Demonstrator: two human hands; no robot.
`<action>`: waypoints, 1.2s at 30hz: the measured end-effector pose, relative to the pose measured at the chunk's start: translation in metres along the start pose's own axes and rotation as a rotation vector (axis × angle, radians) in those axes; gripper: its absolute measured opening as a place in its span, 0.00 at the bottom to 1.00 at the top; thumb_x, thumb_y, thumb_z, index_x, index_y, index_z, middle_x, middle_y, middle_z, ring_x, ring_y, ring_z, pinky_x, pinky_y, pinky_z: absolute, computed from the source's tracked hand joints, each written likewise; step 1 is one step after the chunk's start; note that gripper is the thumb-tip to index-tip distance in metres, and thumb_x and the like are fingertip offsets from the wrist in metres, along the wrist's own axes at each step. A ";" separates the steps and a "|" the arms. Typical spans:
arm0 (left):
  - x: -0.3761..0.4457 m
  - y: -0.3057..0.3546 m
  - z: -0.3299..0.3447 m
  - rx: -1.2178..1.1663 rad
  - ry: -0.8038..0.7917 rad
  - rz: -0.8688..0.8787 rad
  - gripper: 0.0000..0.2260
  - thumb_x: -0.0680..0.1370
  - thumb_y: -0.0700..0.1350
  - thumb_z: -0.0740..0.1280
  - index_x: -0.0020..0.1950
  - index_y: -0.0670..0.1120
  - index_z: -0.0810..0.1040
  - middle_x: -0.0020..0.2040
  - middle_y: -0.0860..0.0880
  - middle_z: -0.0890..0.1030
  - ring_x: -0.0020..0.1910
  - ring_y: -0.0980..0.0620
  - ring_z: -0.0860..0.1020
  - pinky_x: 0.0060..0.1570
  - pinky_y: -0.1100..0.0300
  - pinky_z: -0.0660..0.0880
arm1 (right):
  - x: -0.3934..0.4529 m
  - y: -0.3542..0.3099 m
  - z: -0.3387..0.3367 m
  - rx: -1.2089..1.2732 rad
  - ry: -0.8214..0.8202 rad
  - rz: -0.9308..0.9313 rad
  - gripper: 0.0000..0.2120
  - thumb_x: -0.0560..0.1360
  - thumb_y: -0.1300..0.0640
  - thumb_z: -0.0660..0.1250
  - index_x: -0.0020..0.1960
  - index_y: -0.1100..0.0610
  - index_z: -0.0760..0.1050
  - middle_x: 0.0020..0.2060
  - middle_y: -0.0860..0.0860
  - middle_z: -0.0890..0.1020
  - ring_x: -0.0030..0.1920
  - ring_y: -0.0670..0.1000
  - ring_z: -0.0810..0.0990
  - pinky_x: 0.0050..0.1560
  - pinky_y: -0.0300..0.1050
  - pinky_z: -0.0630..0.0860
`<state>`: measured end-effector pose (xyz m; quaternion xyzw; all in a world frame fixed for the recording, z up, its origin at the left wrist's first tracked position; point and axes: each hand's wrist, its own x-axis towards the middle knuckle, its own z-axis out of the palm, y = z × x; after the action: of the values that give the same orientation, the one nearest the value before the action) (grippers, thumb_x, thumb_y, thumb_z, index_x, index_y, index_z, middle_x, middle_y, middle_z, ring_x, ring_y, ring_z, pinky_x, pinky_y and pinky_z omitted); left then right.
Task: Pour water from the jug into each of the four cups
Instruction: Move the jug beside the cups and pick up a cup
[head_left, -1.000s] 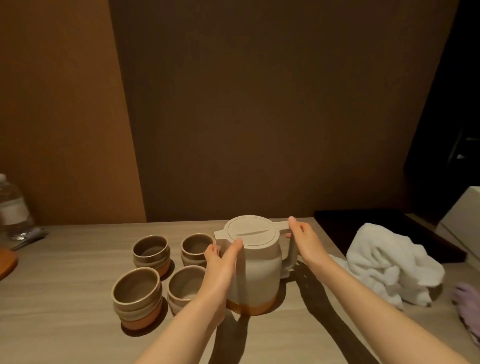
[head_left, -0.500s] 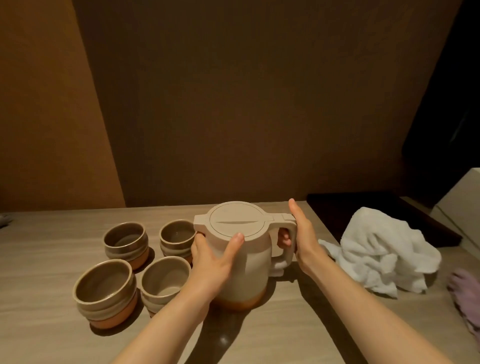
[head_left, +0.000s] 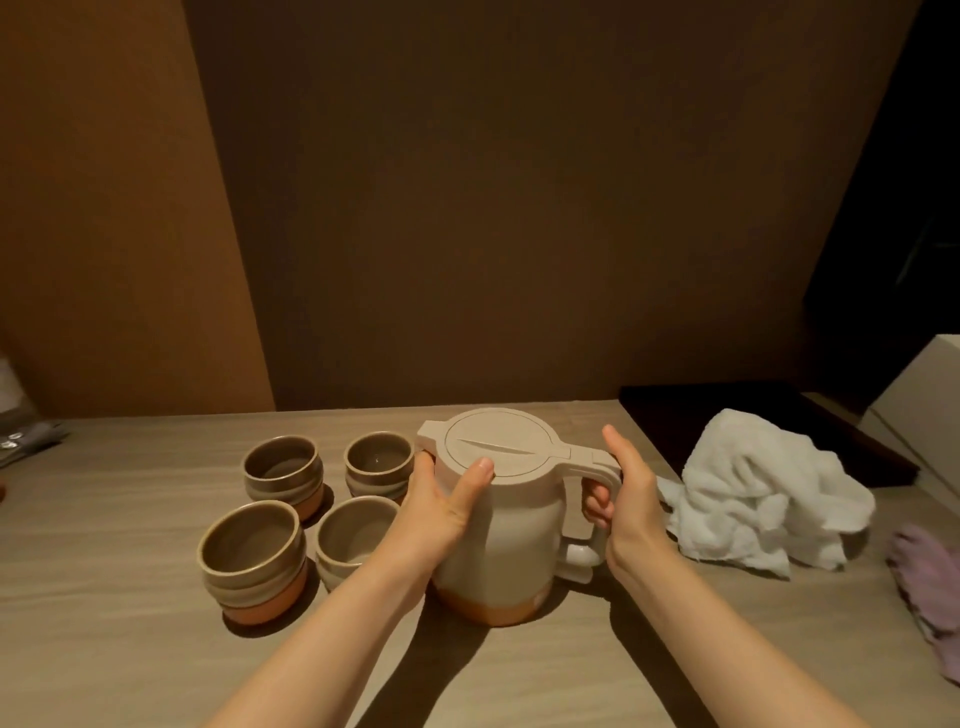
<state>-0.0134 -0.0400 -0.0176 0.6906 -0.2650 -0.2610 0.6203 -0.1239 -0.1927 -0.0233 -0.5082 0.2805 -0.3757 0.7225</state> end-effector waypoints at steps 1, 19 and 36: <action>-0.003 0.004 0.000 -0.005 -0.004 -0.003 0.59 0.50 0.79 0.67 0.76 0.57 0.53 0.72 0.55 0.67 0.66 0.52 0.68 0.68 0.49 0.66 | -0.004 -0.003 0.002 0.017 0.029 -0.005 0.27 0.77 0.45 0.64 0.21 0.52 0.69 0.18 0.48 0.66 0.18 0.45 0.62 0.19 0.37 0.55; -0.063 0.087 -0.032 0.060 -0.002 0.193 0.47 0.55 0.82 0.55 0.69 0.61 0.68 0.65 0.60 0.73 0.66 0.53 0.70 0.67 0.47 0.66 | -0.080 -0.116 0.027 0.017 0.078 -0.121 0.19 0.69 0.42 0.68 0.27 0.54 0.70 0.18 0.46 0.68 0.20 0.44 0.64 0.22 0.37 0.61; -0.084 -0.046 -0.073 0.298 0.534 -0.004 0.26 0.70 0.42 0.74 0.66 0.45 0.70 0.62 0.45 0.75 0.60 0.45 0.74 0.55 0.51 0.74 | -0.101 -0.100 0.021 -0.047 0.090 -0.081 0.22 0.70 0.41 0.68 0.27 0.55 0.70 0.18 0.47 0.67 0.19 0.45 0.63 0.21 0.37 0.60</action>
<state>-0.0221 0.0743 -0.0537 0.8187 -0.1264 -0.0298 0.5594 -0.1899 -0.1185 0.0800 -0.5186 0.3007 -0.4202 0.6812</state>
